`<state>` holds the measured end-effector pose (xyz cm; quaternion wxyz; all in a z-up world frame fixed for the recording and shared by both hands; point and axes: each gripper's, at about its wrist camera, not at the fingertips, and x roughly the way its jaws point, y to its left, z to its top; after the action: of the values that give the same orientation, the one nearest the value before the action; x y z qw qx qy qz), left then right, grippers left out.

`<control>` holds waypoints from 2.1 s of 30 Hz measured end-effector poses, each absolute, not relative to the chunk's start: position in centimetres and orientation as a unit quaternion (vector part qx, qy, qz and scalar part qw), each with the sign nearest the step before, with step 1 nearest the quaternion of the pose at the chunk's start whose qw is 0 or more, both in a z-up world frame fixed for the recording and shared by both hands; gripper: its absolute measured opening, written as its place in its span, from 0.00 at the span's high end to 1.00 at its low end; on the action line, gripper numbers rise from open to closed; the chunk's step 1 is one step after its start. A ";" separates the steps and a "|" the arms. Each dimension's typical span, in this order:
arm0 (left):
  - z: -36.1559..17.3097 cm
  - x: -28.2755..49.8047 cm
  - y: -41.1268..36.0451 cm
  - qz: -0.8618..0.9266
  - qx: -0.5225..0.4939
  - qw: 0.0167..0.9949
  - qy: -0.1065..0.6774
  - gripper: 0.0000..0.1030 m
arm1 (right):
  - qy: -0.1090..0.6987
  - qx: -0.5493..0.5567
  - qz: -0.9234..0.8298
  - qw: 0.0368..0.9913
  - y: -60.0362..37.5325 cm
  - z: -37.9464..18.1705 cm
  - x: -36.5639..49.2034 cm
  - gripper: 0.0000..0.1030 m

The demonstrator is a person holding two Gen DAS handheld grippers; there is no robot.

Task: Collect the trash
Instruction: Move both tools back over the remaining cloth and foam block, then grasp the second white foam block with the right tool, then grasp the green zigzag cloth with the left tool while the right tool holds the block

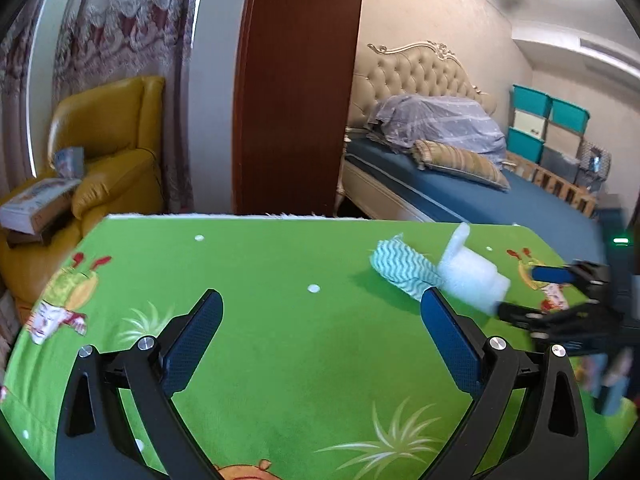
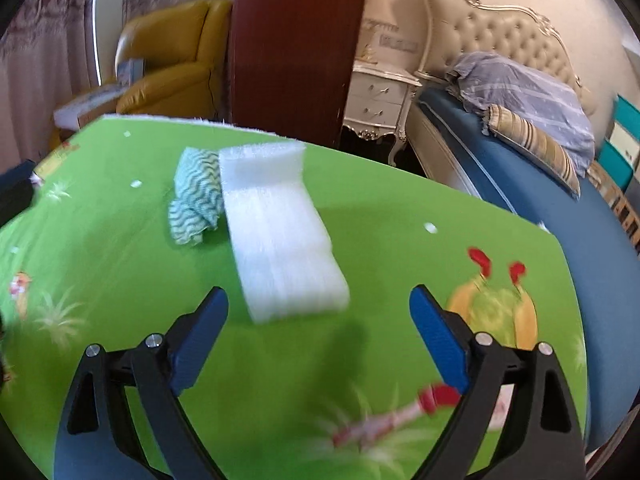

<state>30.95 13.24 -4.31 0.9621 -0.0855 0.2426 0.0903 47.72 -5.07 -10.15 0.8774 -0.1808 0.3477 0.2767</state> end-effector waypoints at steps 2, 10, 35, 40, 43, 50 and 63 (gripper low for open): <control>-4.1 30.5 13.2 0.089 -0.094 0.964 0.234 0.09 | 0.357 -0.194 0.281 0.870 -3.8 -10.5 48.8 0.13; -5.1 30.7 14.3 0.074 -0.136 0.956 0.248 0.09 | 0.363 -0.206 0.288 0.862 -1.2 -10.3 50.6 0.20; -5.4 32.4 10.1 0.068 -0.092 0.942 0.316 0.09 | 0.305 -0.066 0.091 0.946 -19.4 -7.3 38.9 0.46; -4.9 33.9 7.3 0.059 -0.065 0.939 0.333 0.09 | 0.293 -0.048 0.093 0.950 -19.3 -7.2 38.3 0.46; -4.8 35.6 6.2 0.063 -0.057 0.937 0.337 0.09 | 0.283 -0.052 0.087 0.954 -18.8 -6.9 37.9 0.46; -5.9 42.7 5.6 0.084 -0.096 0.922 0.366 0.09 | 0.274 -0.051 0.089 0.956 -18.6 -6.7 37.7 0.46; -6.9 44.0 3.9 0.081 -0.048 0.918 0.384 0.68 | 0.276 -0.034 0.097 0.956 -19.0 -7.2 38.0 0.46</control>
<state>43.96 3.93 -6.89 0.9184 -0.0478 0.3842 0.0811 37.97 -18.98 -7.21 0.9555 -0.0344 0.2764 0.0972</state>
